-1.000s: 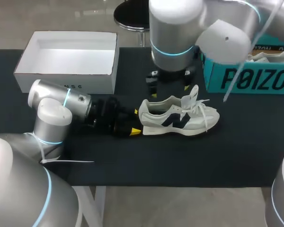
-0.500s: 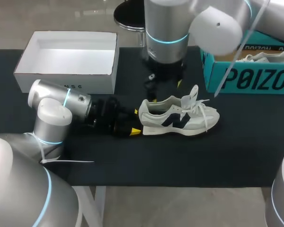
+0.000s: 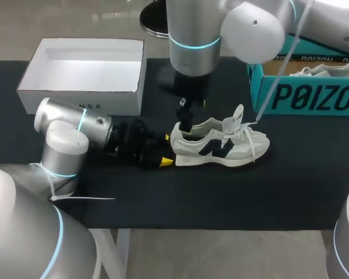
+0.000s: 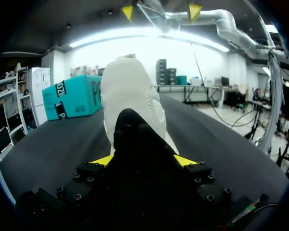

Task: Take the shoe out of the shoebox, open the shoe tongue, remove and reinsert the insole, then place the shoe into the shoebox

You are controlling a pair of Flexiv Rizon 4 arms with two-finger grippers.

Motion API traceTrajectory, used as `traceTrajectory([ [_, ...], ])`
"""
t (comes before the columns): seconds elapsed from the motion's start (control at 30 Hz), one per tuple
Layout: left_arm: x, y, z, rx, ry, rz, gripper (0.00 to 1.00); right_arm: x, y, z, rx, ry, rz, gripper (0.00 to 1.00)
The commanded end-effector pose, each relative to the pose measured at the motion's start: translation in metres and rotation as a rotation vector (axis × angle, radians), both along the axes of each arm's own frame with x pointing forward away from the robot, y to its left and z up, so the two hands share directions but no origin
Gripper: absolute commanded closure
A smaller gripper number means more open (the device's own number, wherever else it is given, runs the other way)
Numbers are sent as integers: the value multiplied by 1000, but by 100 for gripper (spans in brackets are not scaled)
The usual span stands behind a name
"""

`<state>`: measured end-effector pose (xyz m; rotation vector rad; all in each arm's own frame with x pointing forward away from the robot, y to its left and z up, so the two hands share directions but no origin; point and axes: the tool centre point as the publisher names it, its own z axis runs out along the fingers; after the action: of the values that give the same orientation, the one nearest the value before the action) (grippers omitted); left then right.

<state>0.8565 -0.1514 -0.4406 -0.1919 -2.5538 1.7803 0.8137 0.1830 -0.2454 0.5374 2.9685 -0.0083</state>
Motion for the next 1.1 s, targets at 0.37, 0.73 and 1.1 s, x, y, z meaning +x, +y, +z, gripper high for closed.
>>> traceTrajectory([
  [0.37, 1, 0, -3, 1, 1, -1, 100, -17, -19, -41, 36, 78, 329, 100],
  [0.73, 1, 0, -3, 1, 1, -1, 100, -6, -19, -33, 14, 137, 224, 100],
  [1.1, 1, 0, -3, 1, 1, -1, 100, 20, -11, -41, -41, 222, 249, 100],
])
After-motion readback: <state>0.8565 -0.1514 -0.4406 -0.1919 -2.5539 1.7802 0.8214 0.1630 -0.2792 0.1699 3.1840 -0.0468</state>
